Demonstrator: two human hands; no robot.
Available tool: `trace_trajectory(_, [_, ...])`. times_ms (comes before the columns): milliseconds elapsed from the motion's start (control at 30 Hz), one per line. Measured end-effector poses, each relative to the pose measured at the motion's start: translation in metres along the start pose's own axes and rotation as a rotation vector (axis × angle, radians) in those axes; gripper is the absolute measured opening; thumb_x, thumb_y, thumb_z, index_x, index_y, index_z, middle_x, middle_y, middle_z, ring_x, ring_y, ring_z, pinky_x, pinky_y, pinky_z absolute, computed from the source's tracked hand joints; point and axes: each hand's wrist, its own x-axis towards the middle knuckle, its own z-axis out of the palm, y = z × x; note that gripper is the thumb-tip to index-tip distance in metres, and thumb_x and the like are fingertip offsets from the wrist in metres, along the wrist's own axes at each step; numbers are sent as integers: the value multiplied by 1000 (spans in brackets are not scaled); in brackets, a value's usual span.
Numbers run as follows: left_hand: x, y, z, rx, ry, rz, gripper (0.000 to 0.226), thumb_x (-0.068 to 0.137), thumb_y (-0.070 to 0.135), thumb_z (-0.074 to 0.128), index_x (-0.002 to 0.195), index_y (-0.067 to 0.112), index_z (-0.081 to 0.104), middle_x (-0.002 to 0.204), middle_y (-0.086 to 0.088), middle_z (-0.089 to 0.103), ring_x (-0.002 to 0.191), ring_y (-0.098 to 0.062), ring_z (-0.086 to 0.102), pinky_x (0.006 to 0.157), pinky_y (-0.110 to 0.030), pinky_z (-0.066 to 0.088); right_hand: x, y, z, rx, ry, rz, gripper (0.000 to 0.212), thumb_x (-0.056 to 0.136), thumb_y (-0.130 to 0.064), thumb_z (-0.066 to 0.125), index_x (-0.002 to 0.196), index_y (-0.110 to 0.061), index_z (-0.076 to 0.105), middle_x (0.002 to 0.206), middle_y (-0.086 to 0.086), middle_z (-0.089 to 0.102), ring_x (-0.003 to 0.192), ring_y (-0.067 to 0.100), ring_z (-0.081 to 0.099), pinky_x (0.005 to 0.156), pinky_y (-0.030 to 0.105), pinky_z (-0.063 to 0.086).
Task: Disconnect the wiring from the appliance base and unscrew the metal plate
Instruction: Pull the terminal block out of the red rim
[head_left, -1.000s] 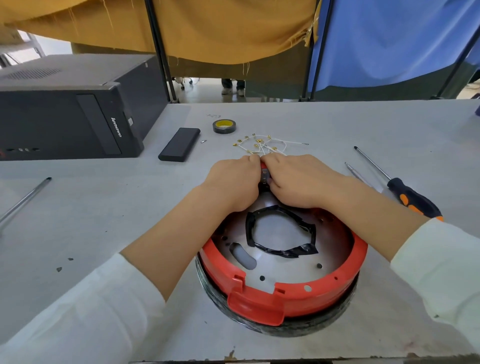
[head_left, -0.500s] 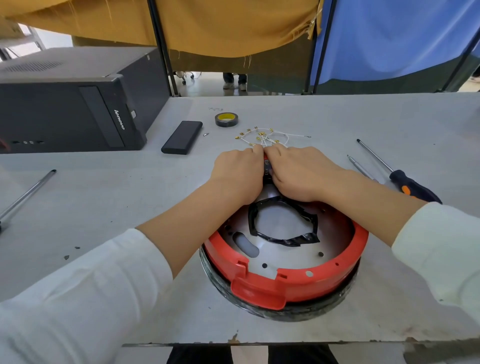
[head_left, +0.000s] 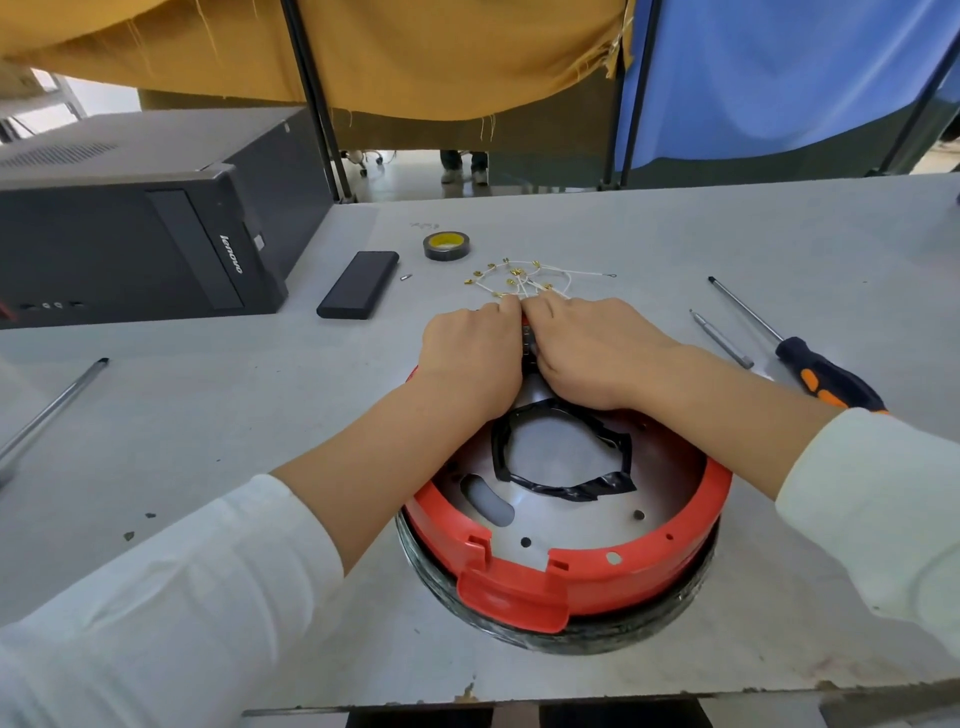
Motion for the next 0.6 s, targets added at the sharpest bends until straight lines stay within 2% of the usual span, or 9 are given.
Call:
trace_trajectory(200, [0, -1, -5, -84, -55, -1, 26, 85, 16, 44, 110, 11, 42, 111, -6, 58, 96, -30, 60, 63, -32, 33, 1, 0, -3, 80, -40, 40, 37, 91, -26, 37, 126, -13, 42, 123, 7, 53, 105, 28, 56, 69, 34, 33])
trace_trajectory(333, [1, -8, -10, -157, -99, 12, 24, 86, 15, 43, 109, 11, 43, 113, -7, 58, 97, -31, 59, 66, -32, 32, 0, 0, -9, 135, -61, 67, 33, 92, -27, 36, 122, -17, 45, 122, 3, 55, 103, 26, 57, 68, 33, 32])
trace_trajectory(433, [0, -12, -11, -176, -112, 38, 19, 90, 18, 41, 108, 12, 43, 114, -7, 58, 100, -31, 58, 68, -32, 32, -2, -2, -13, 188, -70, 99, 21, 90, -28, 37, 108, -19, 45, 112, 2, 59, 91, 25, 56, 66, 33, 29])
trace_trajectory(500, [-2, -14, -11, -177, -120, 55, 17, 92, 21, 41, 107, 13, 43, 114, -7, 58, 99, -31, 57, 68, -32, 31, -4, -4, -16, 198, -78, 104, 11, 90, -30, 37, 97, -22, 39, 106, 2, 60, 78, 23, 48, 64, 33, 27])
trace_trajectory(600, [-8, -15, -12, -190, -127, 70, 16, 93, 22, 41, 106, 13, 43, 113, -7, 58, 98, -31, 57, 67, -32, 30, -8, -7, -17, 178, -88, 92, 14, 89, -33, 36, 96, -22, 39, 104, 1, 59, 76, 21, 45, 63, 33, 27])
